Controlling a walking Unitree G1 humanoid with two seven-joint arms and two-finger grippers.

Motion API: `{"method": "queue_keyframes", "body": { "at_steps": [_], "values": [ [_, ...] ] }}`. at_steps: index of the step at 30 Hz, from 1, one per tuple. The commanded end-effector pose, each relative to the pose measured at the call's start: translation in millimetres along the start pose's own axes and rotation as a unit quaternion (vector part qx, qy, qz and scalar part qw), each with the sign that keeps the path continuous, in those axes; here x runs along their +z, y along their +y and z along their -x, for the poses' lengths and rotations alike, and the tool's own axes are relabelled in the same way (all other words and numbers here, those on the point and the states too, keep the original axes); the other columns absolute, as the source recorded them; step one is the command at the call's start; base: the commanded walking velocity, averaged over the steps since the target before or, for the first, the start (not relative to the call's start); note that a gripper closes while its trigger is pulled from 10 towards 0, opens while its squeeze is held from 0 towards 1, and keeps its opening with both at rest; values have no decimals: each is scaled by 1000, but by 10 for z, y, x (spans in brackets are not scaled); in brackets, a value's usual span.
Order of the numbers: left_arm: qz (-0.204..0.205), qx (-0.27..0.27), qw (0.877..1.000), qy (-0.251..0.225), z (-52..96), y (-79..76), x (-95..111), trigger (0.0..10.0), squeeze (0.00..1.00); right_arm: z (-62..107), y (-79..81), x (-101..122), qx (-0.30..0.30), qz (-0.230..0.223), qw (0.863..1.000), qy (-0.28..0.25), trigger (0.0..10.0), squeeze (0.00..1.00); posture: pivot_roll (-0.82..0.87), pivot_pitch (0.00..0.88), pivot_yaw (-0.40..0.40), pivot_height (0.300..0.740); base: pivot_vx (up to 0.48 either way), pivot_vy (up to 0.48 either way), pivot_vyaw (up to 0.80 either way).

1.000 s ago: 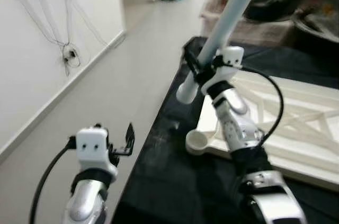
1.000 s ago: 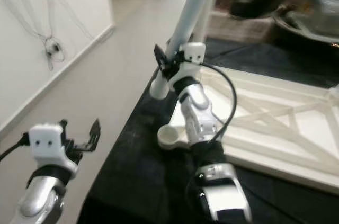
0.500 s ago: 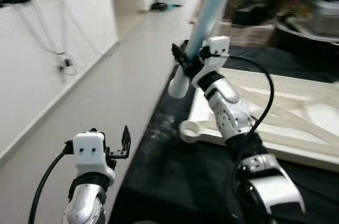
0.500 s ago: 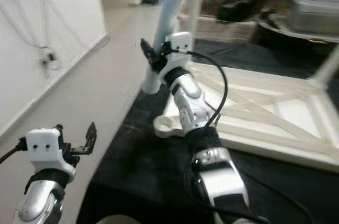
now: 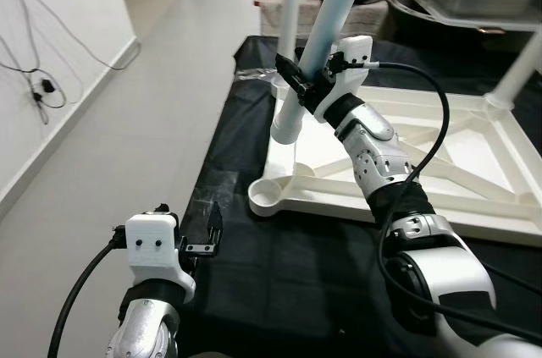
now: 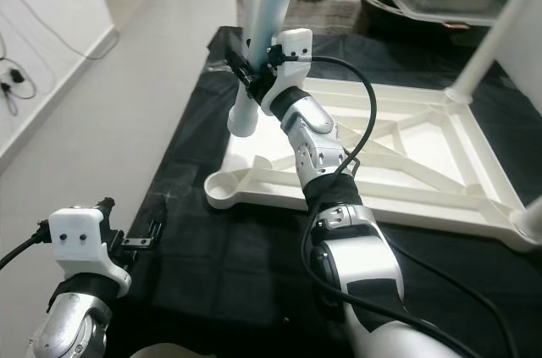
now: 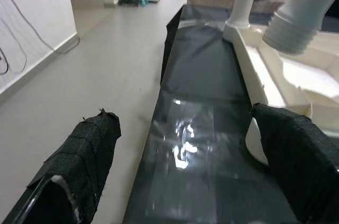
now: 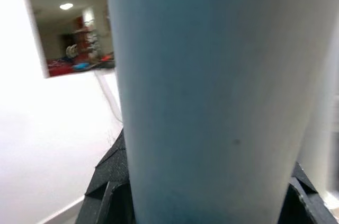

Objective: Building children table

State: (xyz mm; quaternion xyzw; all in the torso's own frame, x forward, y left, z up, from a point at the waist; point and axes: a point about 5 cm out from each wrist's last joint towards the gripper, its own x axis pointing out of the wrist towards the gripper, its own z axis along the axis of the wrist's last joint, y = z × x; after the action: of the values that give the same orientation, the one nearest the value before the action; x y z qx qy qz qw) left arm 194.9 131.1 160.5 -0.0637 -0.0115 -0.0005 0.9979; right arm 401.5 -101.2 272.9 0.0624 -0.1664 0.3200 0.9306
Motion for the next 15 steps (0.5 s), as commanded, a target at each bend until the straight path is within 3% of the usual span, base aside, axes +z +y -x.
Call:
{"method": "queue_keyframes", "body": {
  "at_steps": [1,4,7,15],
  "values": [
    [7,-9,1000,12,21,-25,-26,10000,0,-2,-19,17,3,-4,1000,0,10000,0,133,179,-24,740,0,0,0],
    [23,-39,999,21,125,-129,-16,10000,0,-66,-60,116,42,-12,999,9,10000,0,150,214,-21,740,0,0,0],
    [37,-66,997,33,237,-237,-15,10000,0,-63,-65,206,134,-50,990,20,10000,0,150,231,-19,740,0,0,0],
    [42,-79,995,39,280,-287,-14,10000,0,25,-43,197,235,-51,969,49,10000,0,144,247,-18,740,0,0,0]
  ]
}}
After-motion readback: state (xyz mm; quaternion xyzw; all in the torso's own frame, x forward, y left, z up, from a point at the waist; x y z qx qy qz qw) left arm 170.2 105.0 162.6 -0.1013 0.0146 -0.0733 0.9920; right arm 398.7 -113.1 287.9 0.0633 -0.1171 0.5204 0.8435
